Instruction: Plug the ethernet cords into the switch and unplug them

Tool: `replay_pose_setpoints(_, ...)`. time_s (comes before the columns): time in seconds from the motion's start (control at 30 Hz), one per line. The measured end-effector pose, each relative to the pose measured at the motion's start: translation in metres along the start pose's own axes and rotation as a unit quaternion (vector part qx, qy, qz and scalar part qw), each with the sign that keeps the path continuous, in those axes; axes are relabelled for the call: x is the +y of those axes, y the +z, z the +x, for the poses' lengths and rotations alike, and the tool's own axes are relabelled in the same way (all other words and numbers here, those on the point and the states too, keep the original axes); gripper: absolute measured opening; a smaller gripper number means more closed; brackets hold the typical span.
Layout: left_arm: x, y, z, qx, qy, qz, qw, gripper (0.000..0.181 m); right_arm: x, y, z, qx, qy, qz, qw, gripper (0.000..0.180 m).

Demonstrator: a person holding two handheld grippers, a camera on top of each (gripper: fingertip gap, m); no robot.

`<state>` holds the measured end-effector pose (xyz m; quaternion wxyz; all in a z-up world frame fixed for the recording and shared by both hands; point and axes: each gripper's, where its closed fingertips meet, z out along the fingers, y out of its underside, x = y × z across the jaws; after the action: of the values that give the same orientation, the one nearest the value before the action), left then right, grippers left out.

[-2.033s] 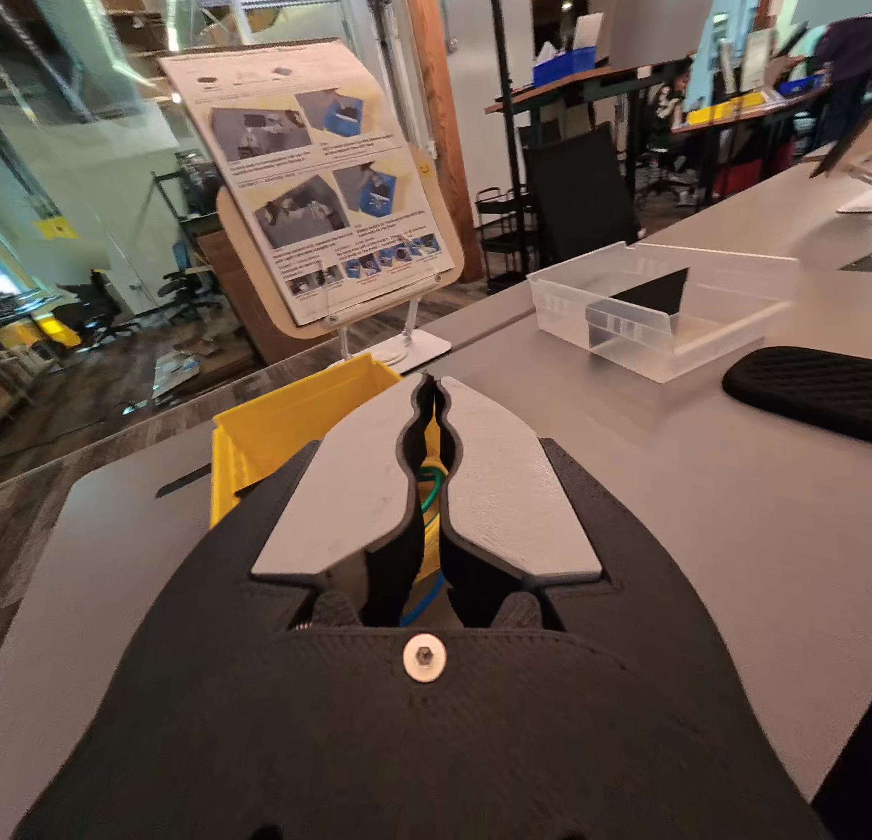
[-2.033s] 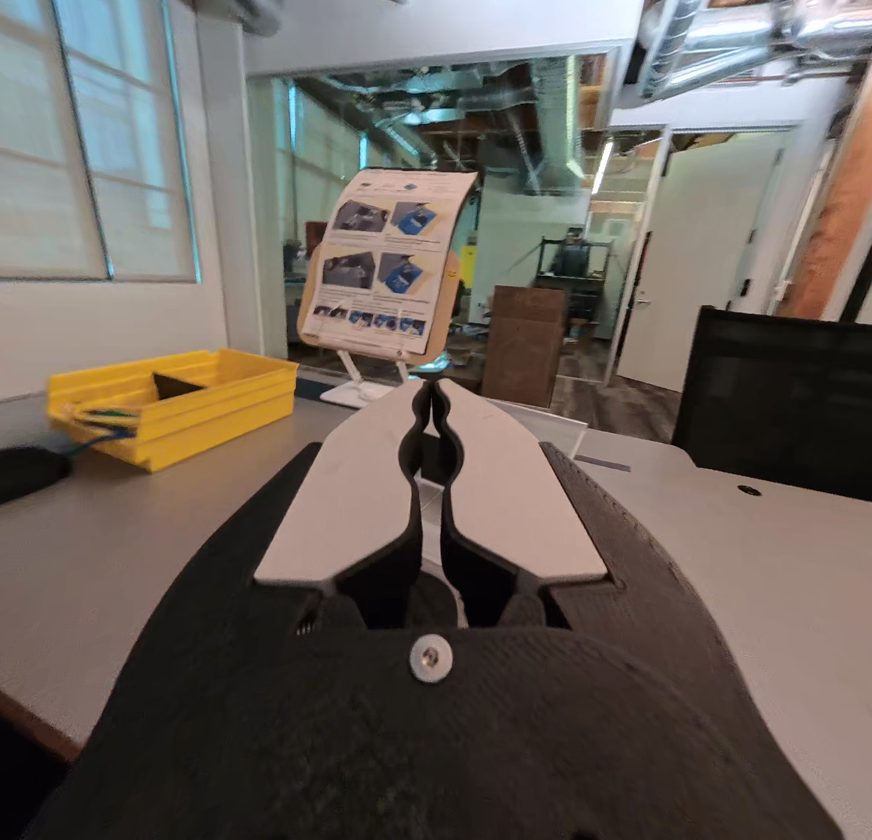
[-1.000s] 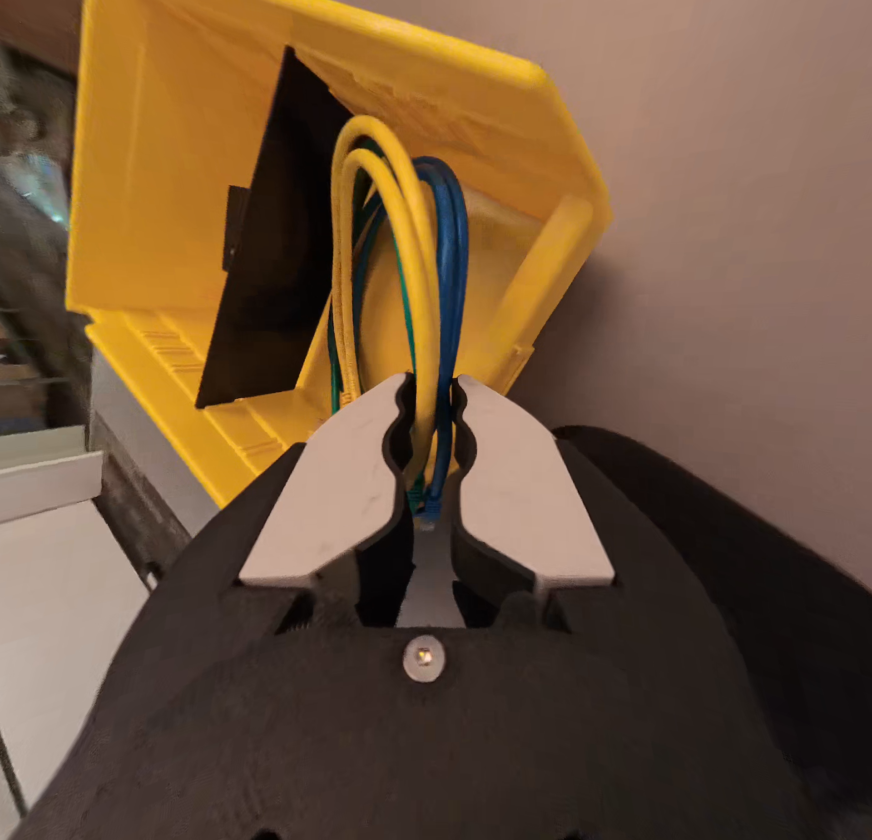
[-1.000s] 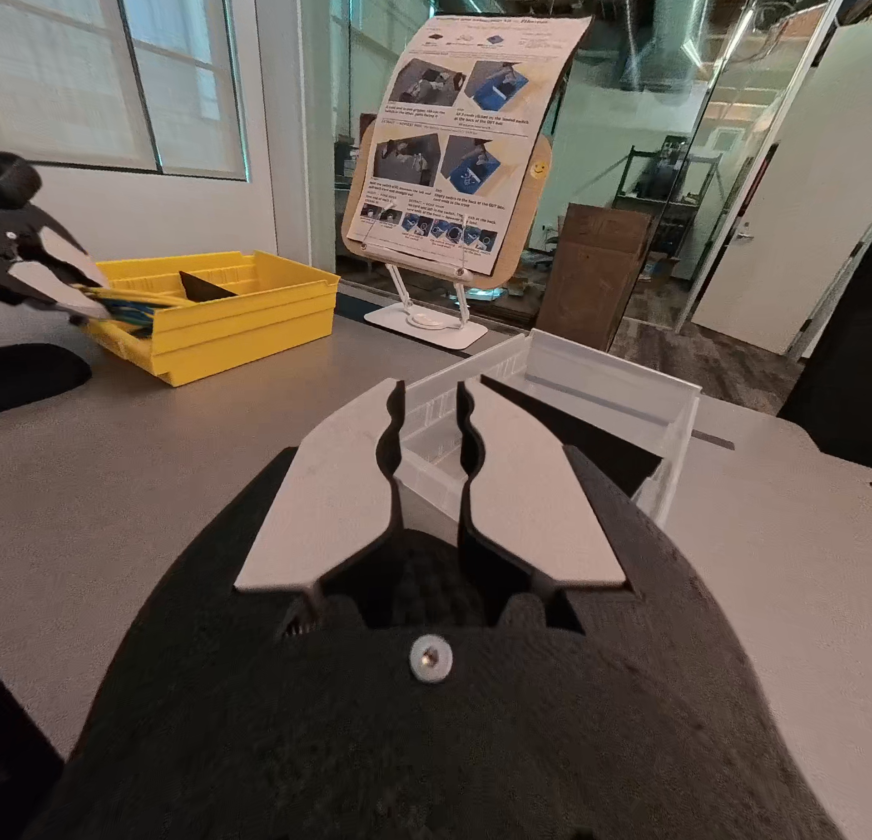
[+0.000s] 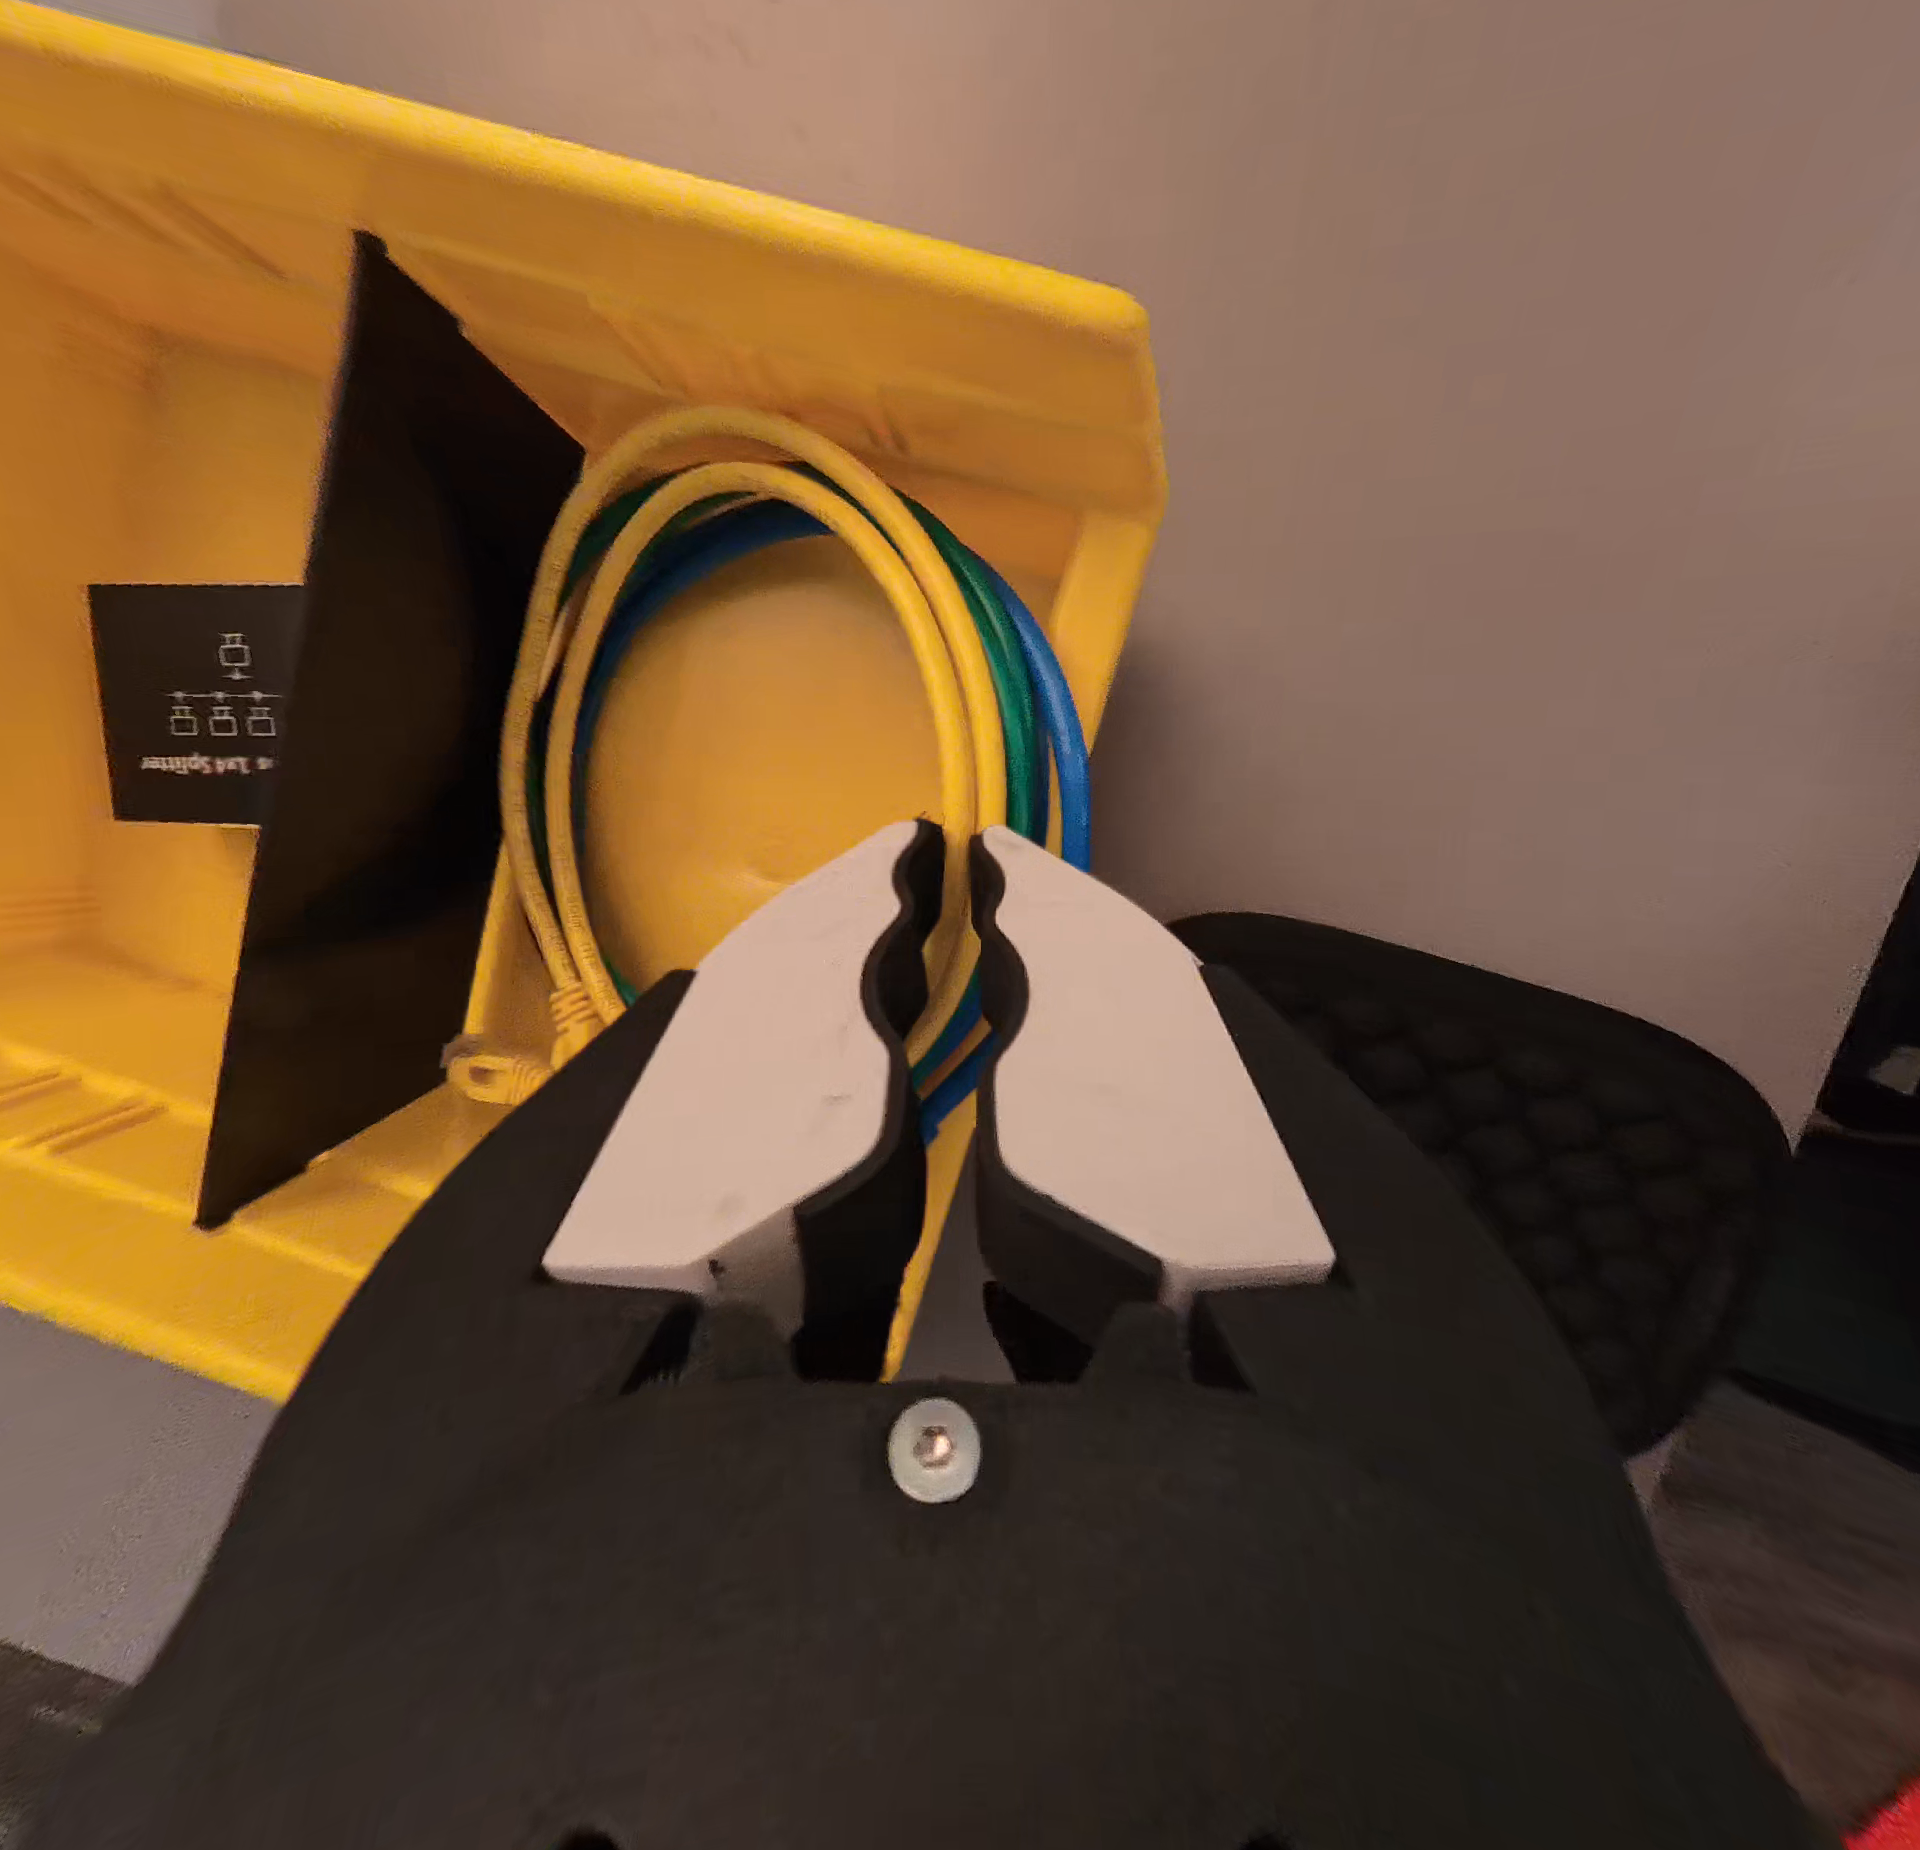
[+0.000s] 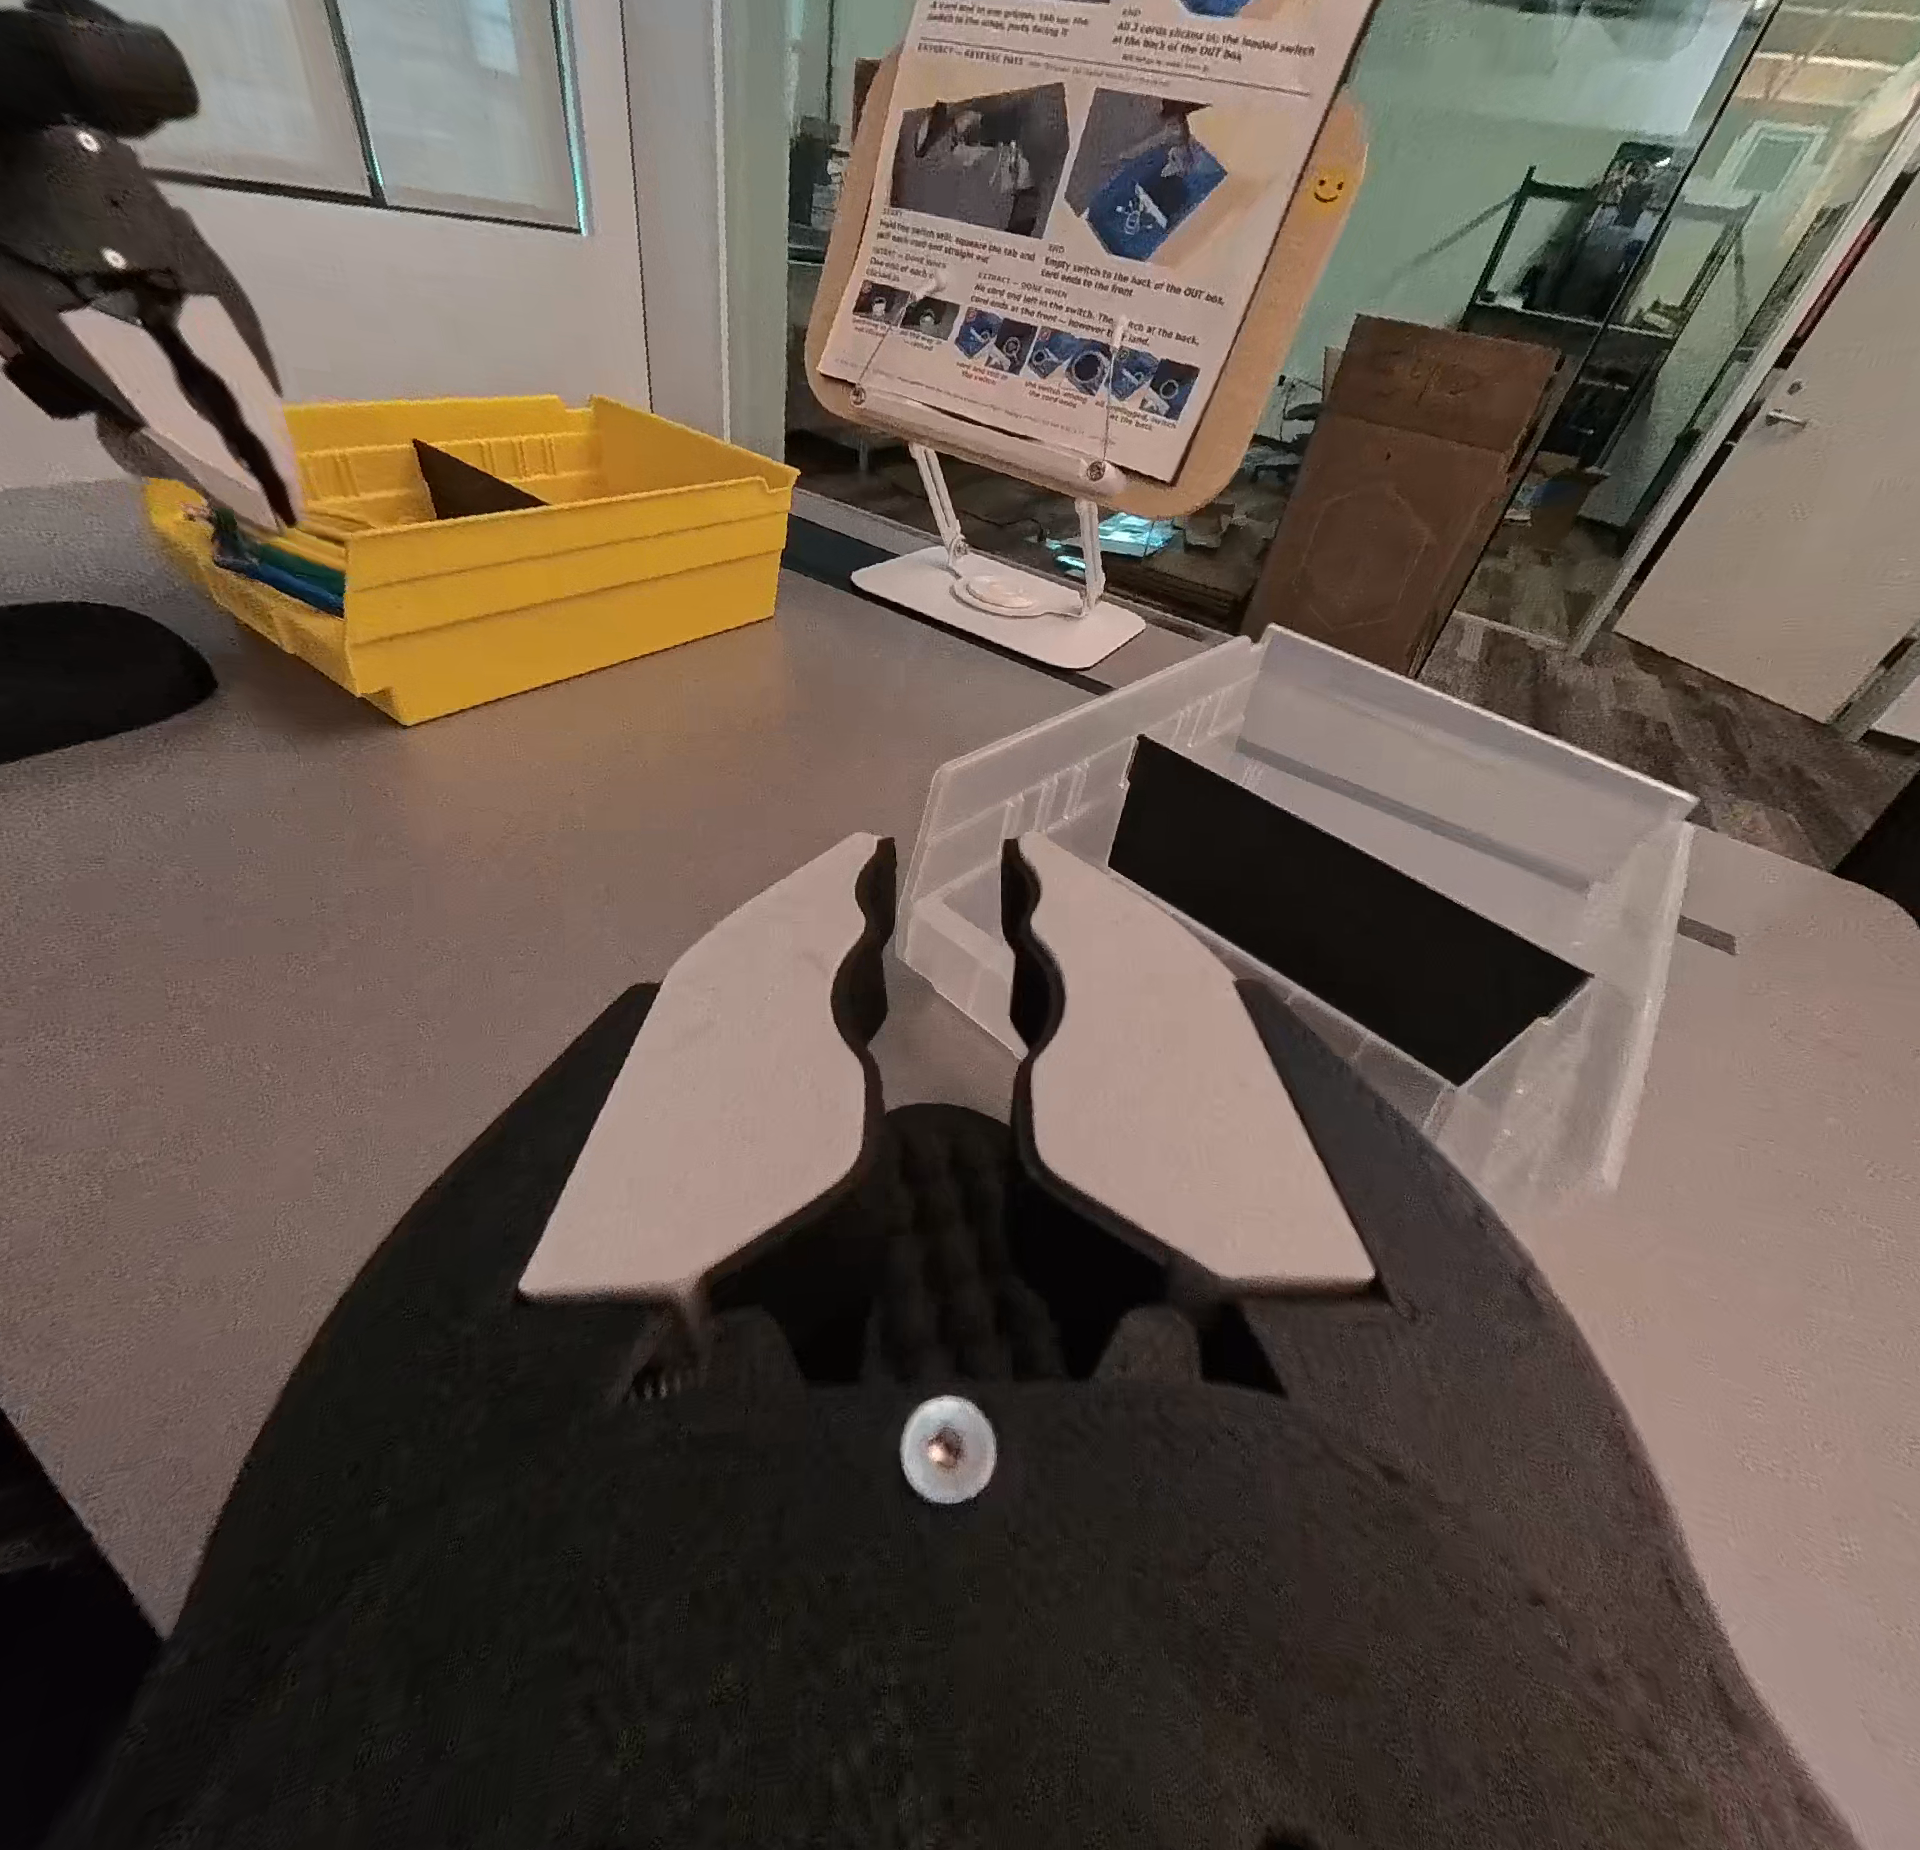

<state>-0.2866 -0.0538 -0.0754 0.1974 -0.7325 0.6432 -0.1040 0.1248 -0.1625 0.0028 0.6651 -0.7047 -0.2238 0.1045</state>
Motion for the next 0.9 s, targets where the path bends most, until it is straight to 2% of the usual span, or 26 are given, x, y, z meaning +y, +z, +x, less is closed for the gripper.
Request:
replay_pose_setpoints(0.07, -0.008, -0.009, -0.01, -0.013, 0.006, 0.03, 0.999, 0.005, 0.001, -0.002, 0.001, 0.004, -0.013, -0.003, 1.0, 0.02)
replay_pose_setpoints(0.17, -0.031, -0.041, -0.058, -0.088, -0.014, 0.105, 0.99, 0.037, -0.001, -0.009, 0.01, 0.018, -0.009, 0.006, 1.0, 0.019)
replay_pose_setpoints(0.2, -0.035, -0.048, -0.078, -0.105, -0.03, 0.109, 0.988, 0.039, -0.003, -0.01, 0.013, 0.02, -0.002, 0.013, 1.0, 0.019)
replay_pose_setpoints(0.3, -0.026, -0.041, -0.135, -0.129, -0.09, 0.03, 0.987, 0.049, -0.01, -0.012, 0.022, 0.029, 0.017, 0.026, 0.999, 0.019)
replay_pose_setpoints(0.4, -0.022, -0.008, -0.164, -0.07, -0.135, -0.04, 0.988, 0.053, -0.012, -0.014, 0.026, 0.038, 0.013, 0.024, 0.999, 0.019)
replay_pose_setpoints(0.53, -0.012, 0.023, -0.189, -0.076, 0.004, -0.113, 0.991, 0.056, -0.001, -0.022, 0.031, 0.053, 0.0, -0.01, 0.999, 0.019)
replay_pose_setpoints(0.77, 0.005, 0.065, -0.187, 0.03, 0.025, -0.176, 0.984, 0.099, 0.02, -0.05, 0.053, 0.102, 0.019, -0.042, 0.994, 0.019)
replay_pose_setpoints(0.9, 0.023, 0.085, -0.186, 0.041, 0.065, -0.223, 0.972, 0.104, 0.012, -0.05, 0.062, 0.113, 0.035, -0.022, 0.993, 0.019)
